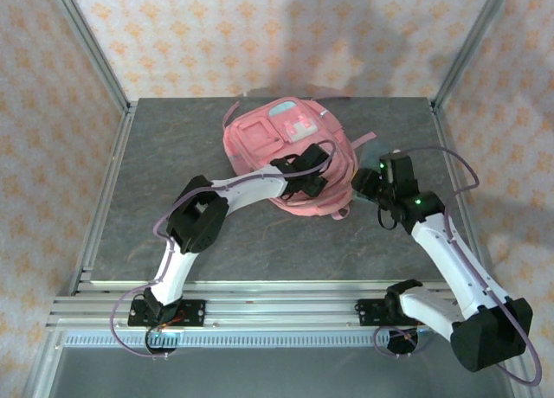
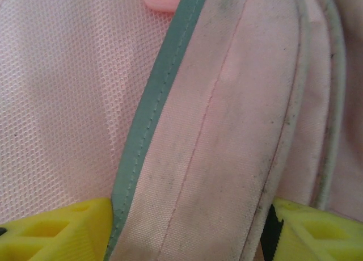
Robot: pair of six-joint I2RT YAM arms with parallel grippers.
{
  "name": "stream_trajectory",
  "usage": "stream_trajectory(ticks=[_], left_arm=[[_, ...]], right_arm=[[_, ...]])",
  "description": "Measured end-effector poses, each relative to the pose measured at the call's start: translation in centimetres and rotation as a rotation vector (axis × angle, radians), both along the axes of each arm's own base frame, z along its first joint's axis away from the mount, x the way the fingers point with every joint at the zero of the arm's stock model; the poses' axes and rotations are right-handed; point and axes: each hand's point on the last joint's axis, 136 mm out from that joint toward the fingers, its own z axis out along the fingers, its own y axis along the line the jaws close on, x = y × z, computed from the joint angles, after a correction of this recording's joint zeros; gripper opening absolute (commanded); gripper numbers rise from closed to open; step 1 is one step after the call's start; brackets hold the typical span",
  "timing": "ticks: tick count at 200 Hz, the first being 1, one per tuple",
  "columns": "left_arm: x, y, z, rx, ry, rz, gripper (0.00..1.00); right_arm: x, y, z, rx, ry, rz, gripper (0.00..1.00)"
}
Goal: Pack the student bag
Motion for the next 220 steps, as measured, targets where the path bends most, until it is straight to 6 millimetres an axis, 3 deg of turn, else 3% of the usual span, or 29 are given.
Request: stream_trajectory(ticks=[14,32,51,109,140,177,194,220], left_arm=[[-0.1,0.1,-0.3,0.04,-0.017,-0.009,0.51],[0.0,0.1,0.0,0.069,-0.042,-0.014,0.16],[0.0,0.0,0.4,0.087,-0.058,-0.019,0.0],[1.0,0.6,3.0,0.12,-0.091,-0.01,0.0],[2.2,1.3,8.1,0.081,-0.145,0.013,0.0],[4.5,4.2,15.3,0.029,-0.256,0.084,0.0],[5.2,5.2,16.7,0.019,-0.273,0.109,0.0],[5.4,5.7,17.1,0.017,-0.279,0.12,0.0]], right_arm=[[-0.2,0.0,-0.4,0.005,0.01,0.007,0.45],[-0.3,0.2,-0.8,0.012,0.019,0.015,0.45],[-0.4,0.4,-0.9,0.021,0.022,0.023,0.45],[-0.5,0.8,-1.8,0.038,0.029,0.04,0.45],[-1.0,1.2,-3.3,0.054,0.058,0.061,0.44],[-1.0,2.8,-4.2,0.101,0.071,0.138,0.42],[-0.8,4.0,-4.9,0.102,0.084,0.187,0.42],[-0.8,6.8,-5.9,0.09,0.099,0.297,0.42]])
